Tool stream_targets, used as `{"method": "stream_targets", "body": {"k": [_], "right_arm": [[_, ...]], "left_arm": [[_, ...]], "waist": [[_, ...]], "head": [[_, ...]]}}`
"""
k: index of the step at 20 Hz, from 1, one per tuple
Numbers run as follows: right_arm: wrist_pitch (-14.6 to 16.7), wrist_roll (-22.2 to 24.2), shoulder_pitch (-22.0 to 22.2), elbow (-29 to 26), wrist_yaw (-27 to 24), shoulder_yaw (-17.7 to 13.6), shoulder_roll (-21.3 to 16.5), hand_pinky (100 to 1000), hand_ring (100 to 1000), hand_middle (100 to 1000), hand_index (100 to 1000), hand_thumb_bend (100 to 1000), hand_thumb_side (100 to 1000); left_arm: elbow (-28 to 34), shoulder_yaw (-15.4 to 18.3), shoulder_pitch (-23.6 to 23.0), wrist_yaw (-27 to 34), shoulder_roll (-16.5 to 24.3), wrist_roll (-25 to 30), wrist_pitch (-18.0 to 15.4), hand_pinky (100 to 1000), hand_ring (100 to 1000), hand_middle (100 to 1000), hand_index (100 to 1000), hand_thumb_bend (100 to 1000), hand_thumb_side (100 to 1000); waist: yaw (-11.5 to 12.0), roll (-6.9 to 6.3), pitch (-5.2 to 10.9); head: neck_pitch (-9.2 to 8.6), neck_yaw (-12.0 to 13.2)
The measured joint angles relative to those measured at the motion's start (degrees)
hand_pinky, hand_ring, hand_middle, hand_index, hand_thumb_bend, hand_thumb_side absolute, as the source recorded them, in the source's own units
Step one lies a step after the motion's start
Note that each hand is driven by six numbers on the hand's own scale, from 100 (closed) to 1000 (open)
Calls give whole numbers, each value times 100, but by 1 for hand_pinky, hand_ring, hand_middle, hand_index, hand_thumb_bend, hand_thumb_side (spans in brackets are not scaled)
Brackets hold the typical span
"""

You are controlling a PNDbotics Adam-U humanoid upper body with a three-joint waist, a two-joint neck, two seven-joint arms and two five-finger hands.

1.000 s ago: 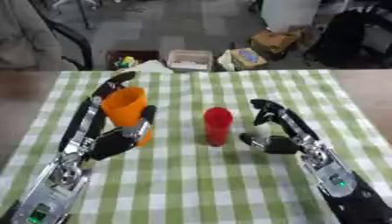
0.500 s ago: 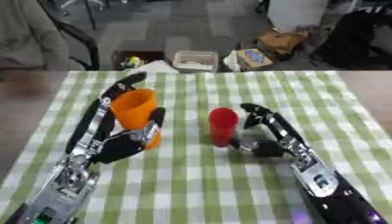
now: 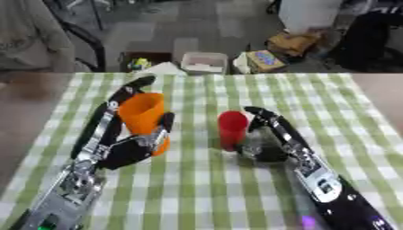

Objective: Pour the contents of one cup into another cup.

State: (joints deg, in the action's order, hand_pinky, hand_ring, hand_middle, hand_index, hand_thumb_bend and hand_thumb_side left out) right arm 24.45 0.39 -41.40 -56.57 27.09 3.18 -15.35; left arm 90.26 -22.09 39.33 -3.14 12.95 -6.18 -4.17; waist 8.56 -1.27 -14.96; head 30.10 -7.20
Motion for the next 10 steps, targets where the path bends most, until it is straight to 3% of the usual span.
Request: {"method": "stream_targets", "body": {"k": [10], "right_arm": [[75,-120,-51,121,229,1,60,735,937,488,918,592,386]], "left_arm": [[0,-34,1,0,-3,28,16,364,449,458,894,100,323]], "waist": [[39,10,9]], "head": [[0,0]]}}
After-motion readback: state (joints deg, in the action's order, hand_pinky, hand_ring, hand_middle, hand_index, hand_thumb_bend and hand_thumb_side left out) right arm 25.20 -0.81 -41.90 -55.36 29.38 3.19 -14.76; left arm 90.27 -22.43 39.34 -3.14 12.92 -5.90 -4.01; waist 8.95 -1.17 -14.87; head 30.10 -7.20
